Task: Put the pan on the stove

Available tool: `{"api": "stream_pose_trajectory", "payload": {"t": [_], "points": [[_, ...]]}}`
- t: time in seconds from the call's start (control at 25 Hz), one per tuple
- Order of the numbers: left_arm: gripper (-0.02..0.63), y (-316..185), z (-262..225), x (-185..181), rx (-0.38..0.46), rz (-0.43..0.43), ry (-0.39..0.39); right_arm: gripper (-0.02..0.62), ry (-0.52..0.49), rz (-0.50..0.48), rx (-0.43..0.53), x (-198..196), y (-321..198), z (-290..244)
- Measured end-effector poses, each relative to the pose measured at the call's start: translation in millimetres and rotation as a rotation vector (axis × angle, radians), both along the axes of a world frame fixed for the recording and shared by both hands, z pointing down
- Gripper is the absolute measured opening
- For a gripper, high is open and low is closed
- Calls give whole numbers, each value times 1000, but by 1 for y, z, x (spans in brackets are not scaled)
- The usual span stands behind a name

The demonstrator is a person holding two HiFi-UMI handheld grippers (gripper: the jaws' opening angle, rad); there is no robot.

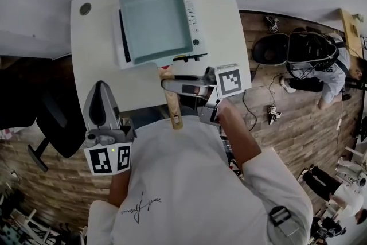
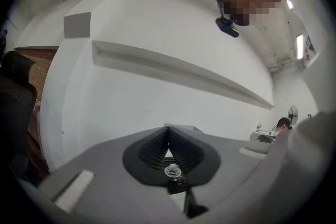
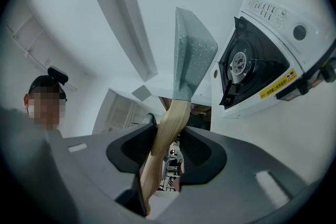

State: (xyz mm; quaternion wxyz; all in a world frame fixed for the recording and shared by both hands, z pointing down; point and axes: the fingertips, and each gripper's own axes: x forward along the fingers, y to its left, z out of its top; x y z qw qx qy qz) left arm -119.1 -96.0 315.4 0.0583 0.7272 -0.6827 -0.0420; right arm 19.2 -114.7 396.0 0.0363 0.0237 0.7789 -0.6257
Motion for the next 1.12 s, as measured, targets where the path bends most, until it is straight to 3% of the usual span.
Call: {"api": "stream_pose_trajectory", "payload": {"t": [0.28, 0.48, 1.12], "points": [[6, -7, 5, -21, -26, -14, 19, 147, 16, -11, -15, -18, -11, 23], [6, -12, 22, -15, -83, 39, 53, 147, 23, -14, -43, -26, -17, 42], [6, -4, 31, -27, -124, 30, 50, 149, 55, -32, -81, -40, -27, 78]]}}
